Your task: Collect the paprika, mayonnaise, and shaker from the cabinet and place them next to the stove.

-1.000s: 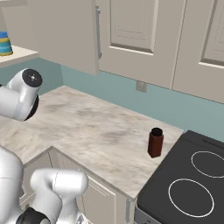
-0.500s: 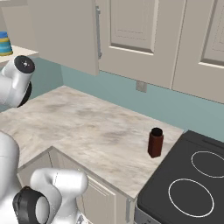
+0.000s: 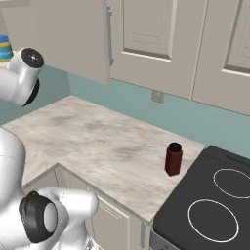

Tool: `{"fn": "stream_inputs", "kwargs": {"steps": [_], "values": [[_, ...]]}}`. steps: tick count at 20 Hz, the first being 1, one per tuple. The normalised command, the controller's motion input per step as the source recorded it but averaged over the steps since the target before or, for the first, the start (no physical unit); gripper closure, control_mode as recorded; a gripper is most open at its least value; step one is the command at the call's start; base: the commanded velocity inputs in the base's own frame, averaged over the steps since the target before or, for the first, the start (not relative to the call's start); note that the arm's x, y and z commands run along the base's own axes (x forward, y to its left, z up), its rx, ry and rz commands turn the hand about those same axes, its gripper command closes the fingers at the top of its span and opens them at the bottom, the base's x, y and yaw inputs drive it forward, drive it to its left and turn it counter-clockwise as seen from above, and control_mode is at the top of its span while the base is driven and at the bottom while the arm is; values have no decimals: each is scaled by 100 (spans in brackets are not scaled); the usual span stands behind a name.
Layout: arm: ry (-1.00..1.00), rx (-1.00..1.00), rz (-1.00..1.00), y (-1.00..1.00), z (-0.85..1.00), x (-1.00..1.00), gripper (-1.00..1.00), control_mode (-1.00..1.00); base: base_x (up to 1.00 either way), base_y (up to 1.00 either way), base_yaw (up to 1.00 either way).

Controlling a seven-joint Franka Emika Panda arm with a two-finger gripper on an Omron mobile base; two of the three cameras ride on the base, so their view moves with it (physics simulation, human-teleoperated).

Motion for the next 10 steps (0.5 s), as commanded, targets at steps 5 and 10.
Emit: {"fn": "stream_inputs", "kwargs": {"steps": [5, 10], "values": [[0, 2, 0, -2, 41, 39, -100, -100, 0, 0, 0], [2, 3, 0, -6, 27, 39, -100, -100, 0, 0, 0]]}}
